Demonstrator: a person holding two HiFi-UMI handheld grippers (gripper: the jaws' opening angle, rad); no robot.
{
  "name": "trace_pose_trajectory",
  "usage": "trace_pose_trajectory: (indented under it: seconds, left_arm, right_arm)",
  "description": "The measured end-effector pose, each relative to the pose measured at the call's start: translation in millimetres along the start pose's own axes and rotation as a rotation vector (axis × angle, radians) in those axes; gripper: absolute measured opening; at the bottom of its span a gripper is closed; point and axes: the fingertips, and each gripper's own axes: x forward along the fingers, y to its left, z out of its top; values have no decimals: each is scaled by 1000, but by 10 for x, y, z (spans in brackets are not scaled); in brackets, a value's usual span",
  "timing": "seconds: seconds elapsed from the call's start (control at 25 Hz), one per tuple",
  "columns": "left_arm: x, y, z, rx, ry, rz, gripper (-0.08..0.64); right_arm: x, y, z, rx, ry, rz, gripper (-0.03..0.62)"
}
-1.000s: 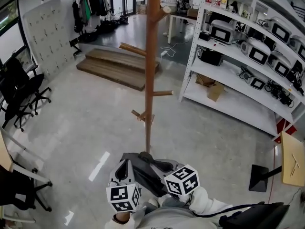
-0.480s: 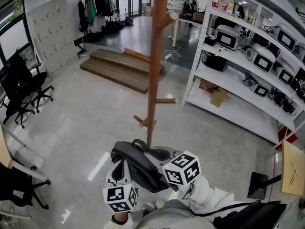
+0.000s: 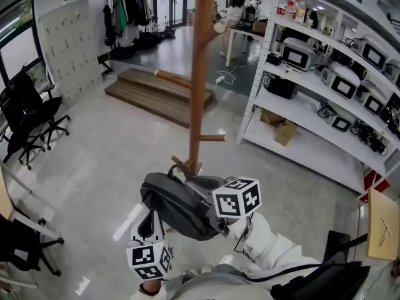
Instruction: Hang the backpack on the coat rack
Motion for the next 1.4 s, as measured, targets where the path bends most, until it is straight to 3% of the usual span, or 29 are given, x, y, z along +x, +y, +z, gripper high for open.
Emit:
trace_pose_trajectory:
  seconds: [0.24,0.48,1.0,1.4]
  left_arm:
    - [-17,22,-19,3,5,20,2]
    - [-29,126,-55,-3,17,57,2]
    - [37,185,-90,-6,27,91,2]
    - [84,136,-109,-2,38,77,2]
  right_arm:
    - [97,-279,-86,124,16,-8,37]
    - [229,-451,-197,175,32,-26,37]
    - [361,-801,-298,173,43,-85,37]
    - [402,-933,-324,170,40,-104,37]
